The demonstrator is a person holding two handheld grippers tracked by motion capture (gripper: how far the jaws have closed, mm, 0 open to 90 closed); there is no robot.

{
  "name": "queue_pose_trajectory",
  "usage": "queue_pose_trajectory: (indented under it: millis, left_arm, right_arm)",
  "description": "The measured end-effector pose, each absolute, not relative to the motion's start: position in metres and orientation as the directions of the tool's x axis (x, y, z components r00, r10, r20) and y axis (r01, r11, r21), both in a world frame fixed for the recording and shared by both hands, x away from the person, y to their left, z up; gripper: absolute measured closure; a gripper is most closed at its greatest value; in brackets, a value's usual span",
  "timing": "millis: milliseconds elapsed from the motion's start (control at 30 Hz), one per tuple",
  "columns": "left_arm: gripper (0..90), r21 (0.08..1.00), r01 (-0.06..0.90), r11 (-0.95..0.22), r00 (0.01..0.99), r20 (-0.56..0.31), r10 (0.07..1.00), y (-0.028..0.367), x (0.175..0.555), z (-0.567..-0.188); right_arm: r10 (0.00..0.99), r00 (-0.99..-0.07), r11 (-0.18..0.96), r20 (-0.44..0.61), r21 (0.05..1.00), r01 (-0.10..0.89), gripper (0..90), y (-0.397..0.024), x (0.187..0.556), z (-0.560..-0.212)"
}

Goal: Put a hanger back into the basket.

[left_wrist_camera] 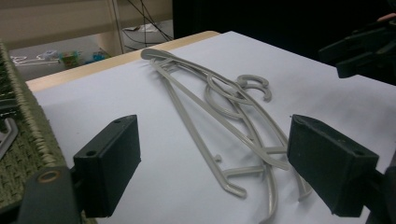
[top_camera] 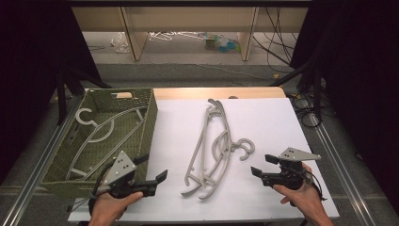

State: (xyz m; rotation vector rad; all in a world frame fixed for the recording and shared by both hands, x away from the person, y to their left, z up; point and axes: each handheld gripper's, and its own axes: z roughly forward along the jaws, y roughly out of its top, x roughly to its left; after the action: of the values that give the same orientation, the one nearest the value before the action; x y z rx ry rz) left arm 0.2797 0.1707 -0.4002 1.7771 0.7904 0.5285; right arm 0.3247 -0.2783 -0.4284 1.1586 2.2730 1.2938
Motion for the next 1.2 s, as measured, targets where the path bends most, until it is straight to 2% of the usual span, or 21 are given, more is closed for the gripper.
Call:
queue_pose_trajectory:
  millis: [367, 867, 1033, 1100, 1200]
  left_arm:
    - [17.1, 0.94, 0.25, -0.232, 0.707, -0.014, 0.707, 0.157, 0.264, -0.408]
    - [17.1, 0.939, 0.245, -0.242, 0.732, -0.016, 0.682, 0.15, 0.265, -0.413]
    - [17.1, 0.946, 0.26, -0.192, 0.711, -0.053, 0.701, 0.15, 0.267, -0.416]
    - [17.1, 0.943, 0.27, -0.194, 0.71, -0.059, 0.702, 0.15, 0.268, -0.42]
    - [17.1, 0.937, 0.287, -0.2, 0.704, -0.065, 0.707, 0.146, 0.268, -0.425]
  right_arm:
    - [0.757, -0.638, 0.275, 0.14, 0.818, 0.505, 25.1, -0.279, 0.323, -0.431]
    - [0.78, -0.616, 0.279, 0.113, 0.817, 0.504, 25.0, -0.29, 0.32, -0.434]
    - [0.775, -0.621, 0.276, 0.113, 0.824, 0.495, 24.6, -0.286, 0.322, -0.435]
    - [0.783, -0.608, 0.273, 0.131, 0.805, 0.526, 24.4, -0.285, 0.322, -0.434]
    - [0.786, -0.601, 0.246, 0.144, 0.819, 0.518, 23.9, -0.282, 0.327, -0.436]
